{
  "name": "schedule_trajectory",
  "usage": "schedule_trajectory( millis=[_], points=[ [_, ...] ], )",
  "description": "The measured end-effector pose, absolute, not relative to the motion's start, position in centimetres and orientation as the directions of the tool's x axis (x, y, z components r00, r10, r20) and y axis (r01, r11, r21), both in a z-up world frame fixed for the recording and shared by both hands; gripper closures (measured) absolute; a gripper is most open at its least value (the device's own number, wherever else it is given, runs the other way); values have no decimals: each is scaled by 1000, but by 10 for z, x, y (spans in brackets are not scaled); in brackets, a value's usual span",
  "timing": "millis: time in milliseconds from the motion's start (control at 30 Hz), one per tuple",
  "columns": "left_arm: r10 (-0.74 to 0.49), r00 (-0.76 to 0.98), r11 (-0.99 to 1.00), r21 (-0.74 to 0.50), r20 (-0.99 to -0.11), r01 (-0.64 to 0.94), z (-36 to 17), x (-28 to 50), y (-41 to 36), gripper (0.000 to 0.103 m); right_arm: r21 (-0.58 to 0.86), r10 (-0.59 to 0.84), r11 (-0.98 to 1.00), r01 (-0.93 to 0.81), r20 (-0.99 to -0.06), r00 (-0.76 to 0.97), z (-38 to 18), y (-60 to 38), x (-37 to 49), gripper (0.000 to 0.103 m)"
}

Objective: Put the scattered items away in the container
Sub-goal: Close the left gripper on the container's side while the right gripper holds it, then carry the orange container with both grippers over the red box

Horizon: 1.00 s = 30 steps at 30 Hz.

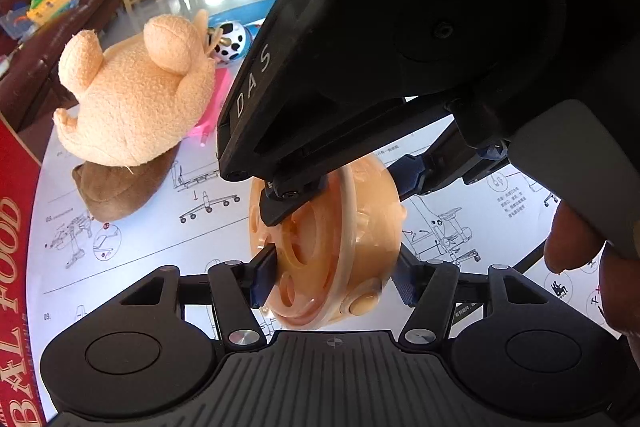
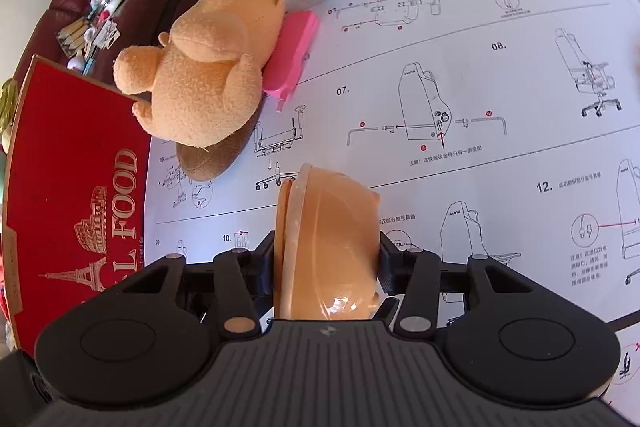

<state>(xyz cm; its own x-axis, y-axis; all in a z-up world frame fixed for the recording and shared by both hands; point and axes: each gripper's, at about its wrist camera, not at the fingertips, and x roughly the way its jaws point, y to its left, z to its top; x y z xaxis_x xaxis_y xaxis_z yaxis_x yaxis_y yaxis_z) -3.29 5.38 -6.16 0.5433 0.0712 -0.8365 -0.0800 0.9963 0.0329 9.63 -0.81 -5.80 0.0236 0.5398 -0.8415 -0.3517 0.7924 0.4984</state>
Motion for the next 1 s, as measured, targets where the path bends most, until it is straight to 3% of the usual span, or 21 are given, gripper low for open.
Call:
schedule_trajectory(
  millis=[1000],
  points=[
    [165,616,986,138,-771,-91,-19,-64,32,45,535,620,728,-430,-781,79,-14,-31,73,51]
  ],
)
